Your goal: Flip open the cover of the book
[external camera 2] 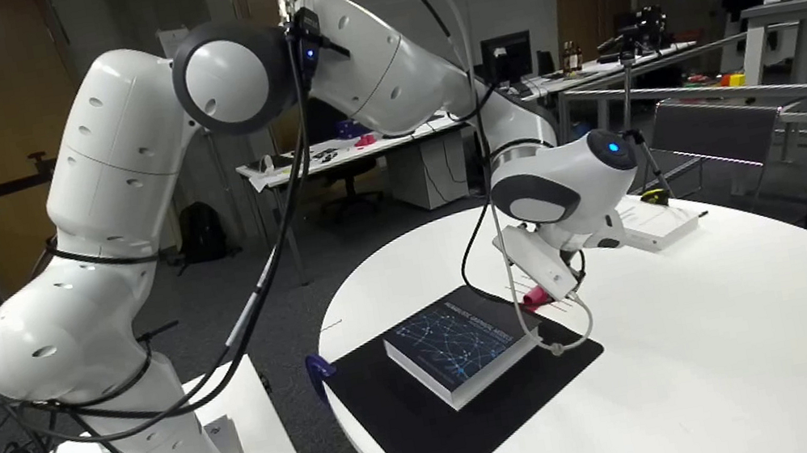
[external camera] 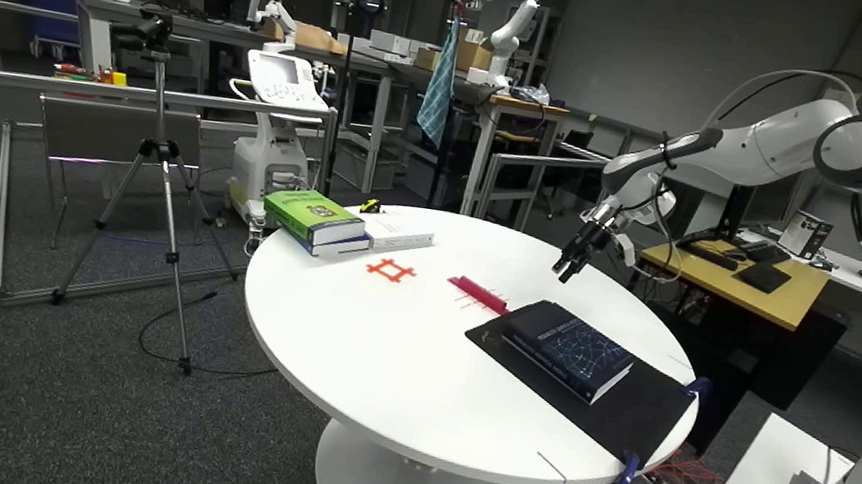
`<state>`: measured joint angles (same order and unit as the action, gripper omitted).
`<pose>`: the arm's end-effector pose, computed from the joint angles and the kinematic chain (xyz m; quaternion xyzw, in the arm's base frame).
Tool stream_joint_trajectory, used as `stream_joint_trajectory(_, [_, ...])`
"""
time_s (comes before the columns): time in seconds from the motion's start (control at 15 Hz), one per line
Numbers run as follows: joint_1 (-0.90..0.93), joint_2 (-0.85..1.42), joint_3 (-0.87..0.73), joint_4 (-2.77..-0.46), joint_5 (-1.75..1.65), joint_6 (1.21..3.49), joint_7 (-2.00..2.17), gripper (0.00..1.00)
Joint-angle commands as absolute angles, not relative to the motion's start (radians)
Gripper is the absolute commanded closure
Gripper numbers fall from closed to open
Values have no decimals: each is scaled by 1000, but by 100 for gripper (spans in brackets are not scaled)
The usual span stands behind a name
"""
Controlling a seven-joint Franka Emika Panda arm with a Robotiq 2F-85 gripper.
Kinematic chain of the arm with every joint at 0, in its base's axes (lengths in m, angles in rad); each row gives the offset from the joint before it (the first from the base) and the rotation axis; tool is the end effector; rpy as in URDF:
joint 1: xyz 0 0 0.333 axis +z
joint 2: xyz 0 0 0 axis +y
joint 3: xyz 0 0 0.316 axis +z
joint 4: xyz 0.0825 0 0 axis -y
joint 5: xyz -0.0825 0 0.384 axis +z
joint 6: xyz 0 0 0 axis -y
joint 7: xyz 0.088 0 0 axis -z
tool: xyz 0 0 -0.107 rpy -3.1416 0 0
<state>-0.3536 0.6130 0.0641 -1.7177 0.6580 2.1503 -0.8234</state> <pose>0.6370 -0.1672 0.2261 -0.9573 -0.0500 -0.0695 0.2762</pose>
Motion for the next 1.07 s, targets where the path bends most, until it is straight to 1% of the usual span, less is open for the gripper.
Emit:
stream_joint_trajectory(0.0, [-343,599,44,-1766,667,2204,-813,0])
stream_joint_trajectory(0.13, [-328,599,23,-1786,634,2219,-771,0])
stream_joint_trajectory(0.53, [-336,605,28,-1816,645,2206,-723,0])
stream_joint_trajectory(1.0, [-341,637,38,-1802,646,2196,-694,0])
